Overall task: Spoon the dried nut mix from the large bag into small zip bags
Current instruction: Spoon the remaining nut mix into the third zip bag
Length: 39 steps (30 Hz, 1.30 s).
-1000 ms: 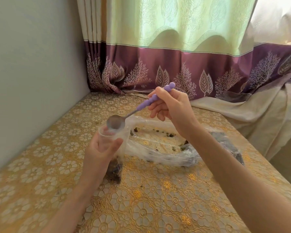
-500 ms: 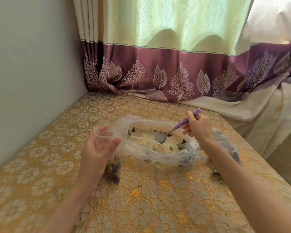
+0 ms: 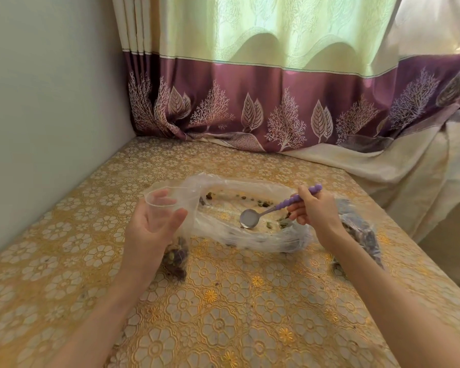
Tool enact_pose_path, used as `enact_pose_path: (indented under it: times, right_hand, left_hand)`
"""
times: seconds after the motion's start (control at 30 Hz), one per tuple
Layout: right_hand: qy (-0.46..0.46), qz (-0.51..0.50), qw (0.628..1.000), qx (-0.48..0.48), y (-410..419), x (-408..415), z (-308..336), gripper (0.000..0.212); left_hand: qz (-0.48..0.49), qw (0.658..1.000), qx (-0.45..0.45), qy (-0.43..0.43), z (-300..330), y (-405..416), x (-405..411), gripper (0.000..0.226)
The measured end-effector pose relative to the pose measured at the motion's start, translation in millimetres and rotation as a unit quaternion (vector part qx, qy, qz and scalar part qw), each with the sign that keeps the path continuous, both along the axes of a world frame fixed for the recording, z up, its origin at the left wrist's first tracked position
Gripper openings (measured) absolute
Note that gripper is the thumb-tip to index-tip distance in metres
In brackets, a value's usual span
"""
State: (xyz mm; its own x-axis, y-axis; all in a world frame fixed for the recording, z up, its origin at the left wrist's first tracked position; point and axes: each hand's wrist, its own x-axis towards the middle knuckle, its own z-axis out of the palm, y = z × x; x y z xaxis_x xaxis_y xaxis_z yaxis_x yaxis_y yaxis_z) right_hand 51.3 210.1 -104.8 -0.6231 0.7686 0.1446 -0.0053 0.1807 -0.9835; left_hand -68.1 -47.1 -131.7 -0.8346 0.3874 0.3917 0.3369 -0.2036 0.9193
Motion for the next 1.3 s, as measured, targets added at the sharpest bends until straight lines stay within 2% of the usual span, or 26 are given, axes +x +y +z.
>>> enact_pose_path:
  times: [0.57,0.9,1.07,1.3]
  right_hand:
    - [0.011,0.079,0.995,-0.052,-33,11,-12,0.042]
    - [-0.047,0.004,0.986,-0.161,-34,-1,-6,0.043]
    - [-0.023,-0.021,0.985,-0.171,-34,-8,-4,0.045]
    - [0.060,-0.015,0.990,-0.125,-34,-11,18,0.043]
  left_hand:
    - [0.003,1.000,-0.010,-0.001,0,0,1,0.053]
    - [0.004,1.000,-0.017,0.001,0,-1,2,0.054]
    - [0.005,1.000,-0.012,0.000,0,1,1,0.051]
    - [-0.005,1.000,-0.020,-0.001,-2,0,-1,0.058]
